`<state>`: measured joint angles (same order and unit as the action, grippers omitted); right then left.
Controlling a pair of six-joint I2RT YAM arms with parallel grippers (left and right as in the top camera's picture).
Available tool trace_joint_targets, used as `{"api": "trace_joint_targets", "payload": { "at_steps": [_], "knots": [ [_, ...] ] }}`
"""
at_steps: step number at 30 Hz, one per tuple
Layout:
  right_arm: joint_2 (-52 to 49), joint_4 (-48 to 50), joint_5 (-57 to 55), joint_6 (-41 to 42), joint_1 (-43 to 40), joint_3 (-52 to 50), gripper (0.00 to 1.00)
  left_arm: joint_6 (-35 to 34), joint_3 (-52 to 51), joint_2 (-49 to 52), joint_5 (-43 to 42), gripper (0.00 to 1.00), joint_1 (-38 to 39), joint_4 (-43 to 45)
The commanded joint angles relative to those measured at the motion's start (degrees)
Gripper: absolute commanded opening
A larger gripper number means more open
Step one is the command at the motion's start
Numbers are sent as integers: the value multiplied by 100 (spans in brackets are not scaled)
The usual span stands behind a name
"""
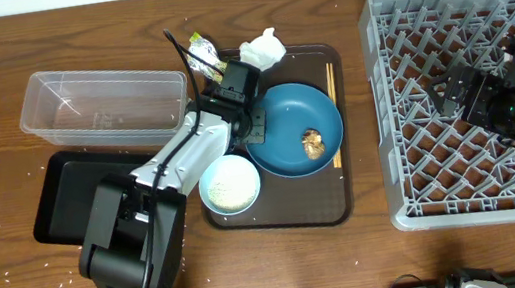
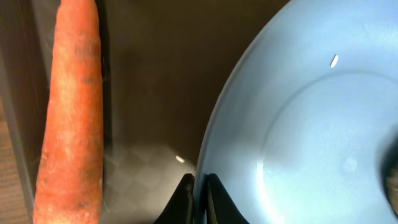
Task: Sort waste into correct bins and load items into the dishwasher rack
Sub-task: 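Grasp the rim of the teal plate with the left gripper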
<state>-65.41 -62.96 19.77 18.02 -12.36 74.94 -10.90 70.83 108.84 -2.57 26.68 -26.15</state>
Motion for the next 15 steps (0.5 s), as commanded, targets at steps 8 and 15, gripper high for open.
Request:
{"api": "trace_joint_targets", "payload": {
  "at_steps": [8,15],
  "knots": [
    [-24,9,85,81,55,0,99,13,-55,-57,22,7,-24,-166],
    [-24,-11,85,81,55,0,99,13,-57,356,-153,7,-24,-87]
  ]
}}
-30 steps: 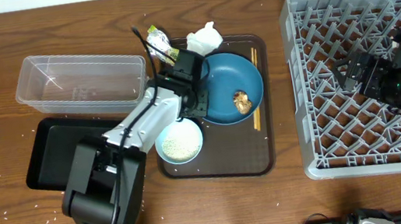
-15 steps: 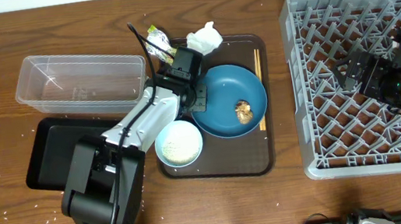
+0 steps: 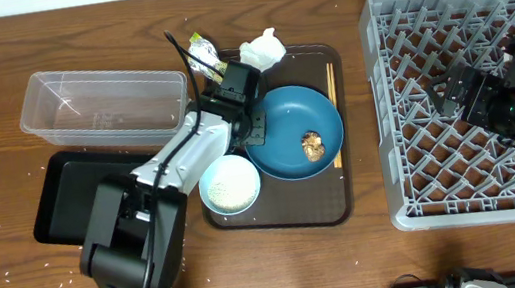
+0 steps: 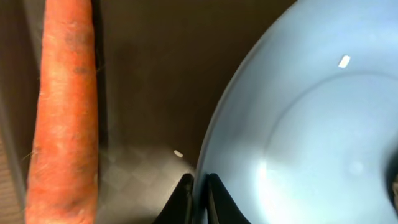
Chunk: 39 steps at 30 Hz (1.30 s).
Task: Sort waste into correct bins and load items into the dishwasher rack
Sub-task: 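Grasp the rim of the teal plate with the left gripper, then tip the teal plate over the black tray to dump the food scrap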
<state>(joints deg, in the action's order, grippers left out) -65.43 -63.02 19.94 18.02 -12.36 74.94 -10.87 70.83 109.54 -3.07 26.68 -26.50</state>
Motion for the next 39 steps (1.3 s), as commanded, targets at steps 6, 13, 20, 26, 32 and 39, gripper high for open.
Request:
{"api": "trace_joint_targets", "payload": {
  "at_steps": [6,13,20,26,32,39],
  "knots": [
    [-22,0,68,81,55,0,99,11,0,295,-103,17,-31,-20],
    [-22,-4,68,81,55,0,99,11,11,293,-190,19,-28,-35],
    [-22,-4,83,81,55,0,99,11,249,42,-190,6,-37,-280],
    [-22,-7,114,81,55,0,99,9,866,-758,-186,6,-96,-999],
    [-22,-4,131,81,55,0,99,15,1342,-1703,330,6,-424,-1908],
    [-22,-15,131,81,55,0,99,9,1342,-2907,2190,6,-975,-3473]
  ]
}}
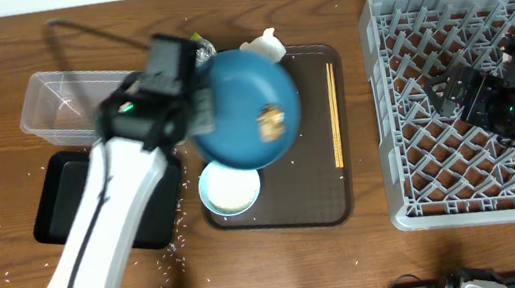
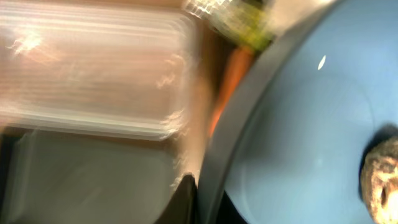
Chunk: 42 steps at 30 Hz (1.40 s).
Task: Sort waste into correct bins and load items into the dishwasher rack
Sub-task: 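Tip the teal plate over the black tray to dump the food scrap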
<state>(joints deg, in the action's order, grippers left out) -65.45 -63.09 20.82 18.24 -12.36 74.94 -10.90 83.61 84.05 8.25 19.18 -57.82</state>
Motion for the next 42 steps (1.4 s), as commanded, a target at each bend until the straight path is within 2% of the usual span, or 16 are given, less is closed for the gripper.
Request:
{"api": "trace_joint_targets", "payload": {
  "at_steps": [1,4,8,12,14,16,21,28,40,42],
  "knots": [
    [-20,-13,44,59,55,0,99,9,63,-505,1259,6,-323,-577],
    [-20,-11,44,59,55,0,99,-262,63,-896,1945,6,-621,-1231],
    [-20,35,44,63,55,0,99,-1445,63,-1222,3064,6,-940,-2188],
    [-20,153,48,155,55,0,99,-2691,-33,-1108,4151,6,-1056,-3141],
    [-20,210,63,155,55,0,99,-3254,-205,-949,4555,6,-1056,-3432],
    [-20,245,63,168,55,0,99,-3471,-380,-732,4695,6,-1054,-3482],
    [-20,306,96,188,55,0,99,-3528,-413,74,5233,6,-1043,-3475],
    [-20,308,131,190,55,0,99,-3484,-398,953,5442,6,-1043,-3665],
    [-20,308,173,188,55,0,99,-3434,-354,1069,5676,6,-946,-3862],
    [-20,308,173,190,55,0,99,-3051,-345,1032,5608,6,-916,-3901]
  ]
}}
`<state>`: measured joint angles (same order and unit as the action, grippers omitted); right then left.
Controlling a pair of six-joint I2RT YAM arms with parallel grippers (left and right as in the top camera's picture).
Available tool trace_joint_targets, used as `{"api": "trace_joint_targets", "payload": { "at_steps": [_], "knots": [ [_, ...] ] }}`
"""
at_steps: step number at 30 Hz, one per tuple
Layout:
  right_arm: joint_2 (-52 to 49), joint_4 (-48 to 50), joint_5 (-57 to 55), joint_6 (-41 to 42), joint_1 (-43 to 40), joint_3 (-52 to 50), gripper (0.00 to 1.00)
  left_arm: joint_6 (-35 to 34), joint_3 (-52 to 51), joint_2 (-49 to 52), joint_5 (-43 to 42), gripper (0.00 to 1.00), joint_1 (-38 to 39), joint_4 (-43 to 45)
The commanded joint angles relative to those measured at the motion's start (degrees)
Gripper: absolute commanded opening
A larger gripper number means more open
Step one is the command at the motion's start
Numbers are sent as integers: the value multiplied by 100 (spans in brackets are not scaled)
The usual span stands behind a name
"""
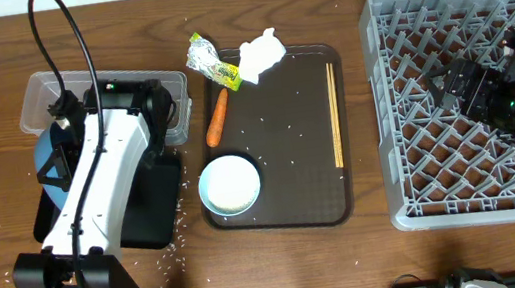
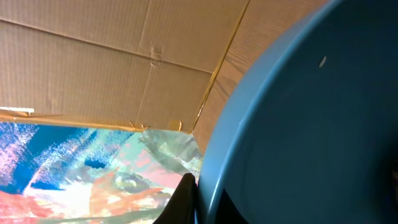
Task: Sort waste into correct bins and load items into the dishwasher rack
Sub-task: 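Tip the teal plate over the black tray to dump the food scrap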
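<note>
My left gripper (image 1: 59, 152) is shut on the rim of the blue plate (image 1: 47, 166), held steeply on edge over the left end of the clear bin (image 1: 99, 94) and the black bin (image 1: 56, 218). In the left wrist view the plate (image 2: 298, 112) fills the right side, its rim pinched between my fingertips (image 2: 186, 196). The food scrap does not show on it. On the brown tray (image 1: 296, 199) lie a carrot (image 1: 216, 117), a white bowl (image 1: 230, 183) and chopsticks (image 1: 334, 113). My right gripper (image 1: 458, 85) hovers over the grey dishwasher rack (image 1: 402, 93).
A yellow-green wrapper (image 1: 214, 65) and a crumpled white napkin (image 1: 262, 52) lie at the tray's back edge. Rice grains are scattered on the tray and table. Cardboard and coloured clutter beyond the table fill the left wrist view's background.
The left arm has carried the plate from above the tray's back-left corner to above the two bins at the left. The plate now stands on edge, and the food scrap is out of sight.
The left gripper was shut on the plate's rim while the plate lay on the tray beside the carrot, food scrap on it. Then the plate was held lifted over the tray's back left. Now it hangs tilted over the bins. The right arm stayed over the rack.
</note>
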<state>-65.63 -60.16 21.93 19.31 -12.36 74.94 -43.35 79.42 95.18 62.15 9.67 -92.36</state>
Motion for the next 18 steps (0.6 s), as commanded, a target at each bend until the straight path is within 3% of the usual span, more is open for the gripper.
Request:
{"api": "trace_joint_targets", "payload": {
  "at_steps": [1,3,18],
  "knots": [
    [-2,15,61,81,55,0,99,-44,74,-114,197,6,94,-444],
    [-2,13,61,81,55,0,99,-302,74,-120,201,6,129,-417],
    [-2,9,63,81,55,0,99,433,74,-92,260,6,168,-450]
  ]
}}
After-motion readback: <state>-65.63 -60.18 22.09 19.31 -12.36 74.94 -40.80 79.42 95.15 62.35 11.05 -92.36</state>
